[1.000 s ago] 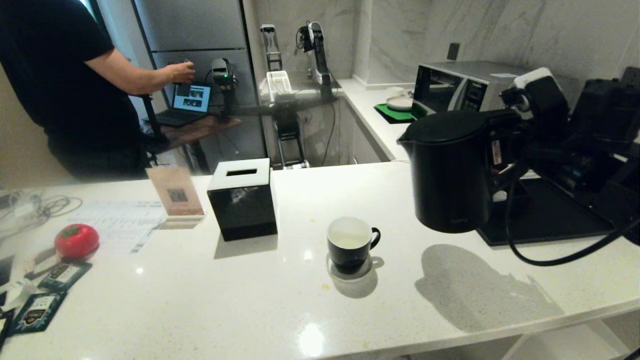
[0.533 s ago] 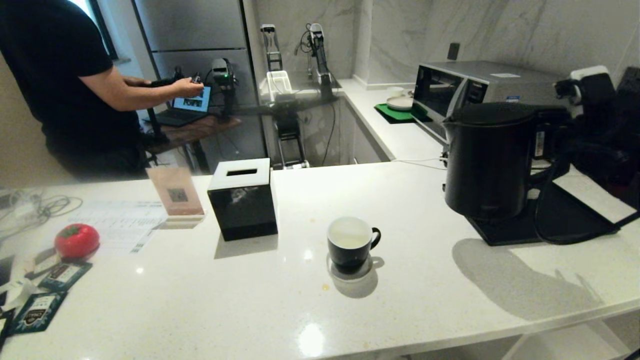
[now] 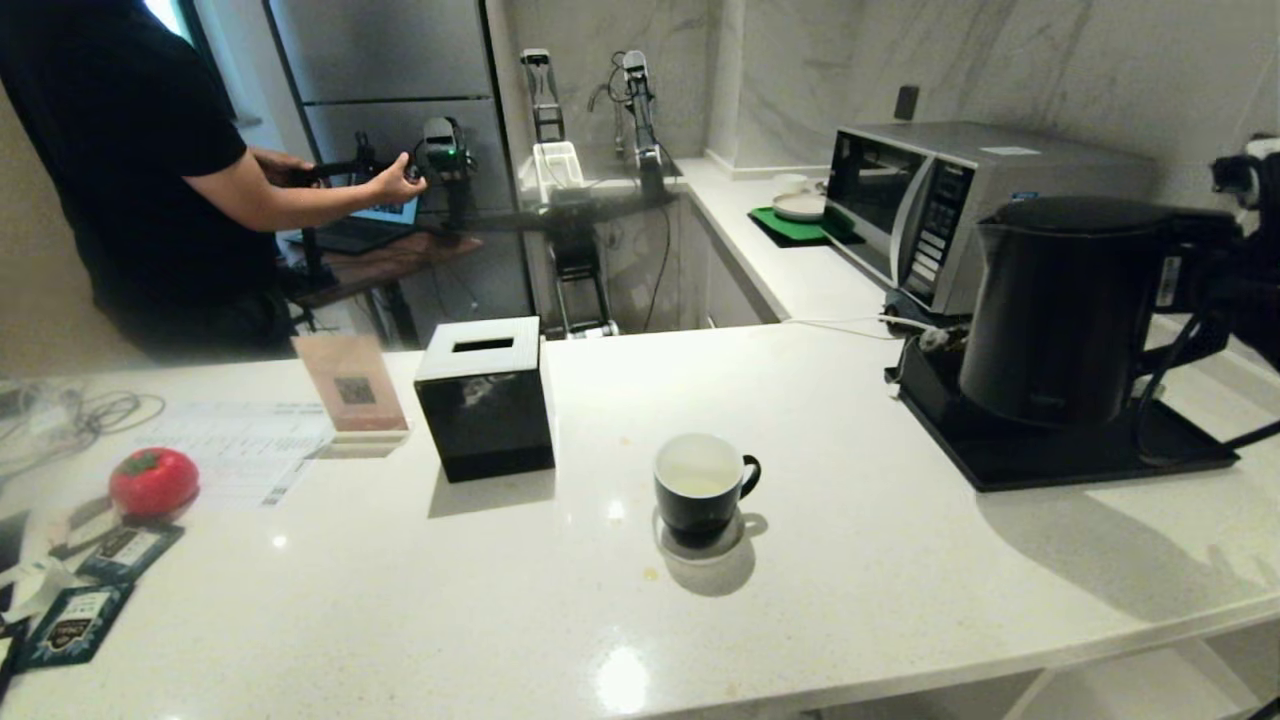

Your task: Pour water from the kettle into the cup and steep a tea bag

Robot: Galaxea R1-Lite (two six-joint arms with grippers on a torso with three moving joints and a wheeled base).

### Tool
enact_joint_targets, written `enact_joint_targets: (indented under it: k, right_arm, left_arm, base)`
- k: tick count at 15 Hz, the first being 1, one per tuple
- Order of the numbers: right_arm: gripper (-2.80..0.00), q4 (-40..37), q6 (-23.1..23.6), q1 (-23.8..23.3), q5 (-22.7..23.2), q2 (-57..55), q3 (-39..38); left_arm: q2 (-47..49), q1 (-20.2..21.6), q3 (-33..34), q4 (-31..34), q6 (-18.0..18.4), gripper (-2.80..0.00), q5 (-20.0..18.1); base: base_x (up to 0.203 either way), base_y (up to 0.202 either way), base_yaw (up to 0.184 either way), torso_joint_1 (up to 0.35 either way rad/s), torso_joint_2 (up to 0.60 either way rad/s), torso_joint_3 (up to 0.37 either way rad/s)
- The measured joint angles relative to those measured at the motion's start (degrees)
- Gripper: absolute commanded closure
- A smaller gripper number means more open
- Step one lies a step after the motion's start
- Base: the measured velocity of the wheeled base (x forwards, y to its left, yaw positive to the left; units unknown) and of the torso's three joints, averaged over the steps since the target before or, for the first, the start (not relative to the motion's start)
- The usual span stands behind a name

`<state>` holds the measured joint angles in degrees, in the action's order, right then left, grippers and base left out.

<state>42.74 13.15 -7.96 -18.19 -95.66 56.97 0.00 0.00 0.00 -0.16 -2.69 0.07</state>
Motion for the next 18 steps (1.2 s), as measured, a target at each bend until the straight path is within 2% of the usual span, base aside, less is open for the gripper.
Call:
enact_joint_targets:
  k: [4,10,18]
  right_arm:
    - [0.0,-0.4,-2.0,-5.3,0.6,-1.4,0.1]
    - [0.0,-0.4,-3.2,-14.9,5.3,-4.1,1.9]
    - [0.0,-1.0,-3.2,-24.3,12.5,-9.1,6.7]
  left_arm:
    - [0.0,0.0,0.0,0.0,0.0,0.0,0.0]
    - [0.0,0.0,0.0,0.0,0.0,0.0,0.0]
    - [0.0,0.0,0.0,0.0,0.0,0.0,0.0]
  base:
    - [0.0,0.0,0.0,0.0,0.0,0.0]
    - [0.0,0.0,0.0,0.0,0.0,0.0]
    - [0.0,0.0,0.0,0.0,0.0,0.0]
